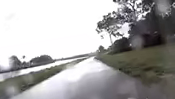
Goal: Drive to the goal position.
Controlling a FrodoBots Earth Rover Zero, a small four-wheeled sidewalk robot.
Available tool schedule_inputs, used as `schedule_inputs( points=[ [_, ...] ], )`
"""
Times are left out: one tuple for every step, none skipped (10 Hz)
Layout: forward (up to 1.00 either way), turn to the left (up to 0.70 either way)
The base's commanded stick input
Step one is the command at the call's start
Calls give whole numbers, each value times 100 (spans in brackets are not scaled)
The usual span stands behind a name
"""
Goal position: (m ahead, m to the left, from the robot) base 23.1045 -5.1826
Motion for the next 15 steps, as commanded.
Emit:
schedule_inputs(
  points=[
    [100,0],
    [100,0],
    [100,0],
    [100,0],
    [100,0],
    [100,0],
    [100,0],
    [100,0],
    [100,0],
    [100,0],
    [100,0],
    [100,0],
    [100,0],
    [100,0],
    [100,0]
  ],
)
